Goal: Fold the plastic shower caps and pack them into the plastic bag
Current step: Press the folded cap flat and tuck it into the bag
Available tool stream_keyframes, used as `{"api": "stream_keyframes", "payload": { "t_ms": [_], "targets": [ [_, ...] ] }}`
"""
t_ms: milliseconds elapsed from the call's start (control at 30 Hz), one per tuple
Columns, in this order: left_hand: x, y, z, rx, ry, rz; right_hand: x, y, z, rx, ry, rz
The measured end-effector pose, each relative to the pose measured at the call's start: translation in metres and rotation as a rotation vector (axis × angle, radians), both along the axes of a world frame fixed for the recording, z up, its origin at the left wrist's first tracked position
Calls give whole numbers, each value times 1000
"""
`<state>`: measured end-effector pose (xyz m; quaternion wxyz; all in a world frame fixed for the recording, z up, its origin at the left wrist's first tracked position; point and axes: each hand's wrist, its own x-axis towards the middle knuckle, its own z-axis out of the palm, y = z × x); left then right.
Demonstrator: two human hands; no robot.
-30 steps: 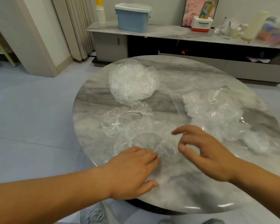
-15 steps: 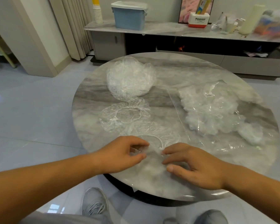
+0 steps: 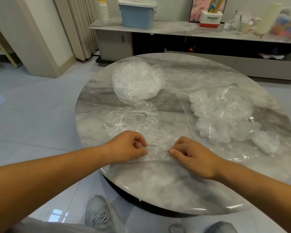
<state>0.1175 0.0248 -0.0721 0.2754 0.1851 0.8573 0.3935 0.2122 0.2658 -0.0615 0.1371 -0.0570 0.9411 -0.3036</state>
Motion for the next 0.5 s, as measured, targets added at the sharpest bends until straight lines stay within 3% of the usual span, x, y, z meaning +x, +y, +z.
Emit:
{"api": "stream_keyframes", "payload": {
  "t_ms": [233,400,500],
  "targets": [
    [-1,5,0,-130,193,73,-5,-11,-11,166,79,-72],
    [4,10,14,-369,456,-73,-4,-12,-8,247,79,-56],
    [2,16,17,-325,371,-105,-6,-12,-5,264,57,-58]
  ]
}}
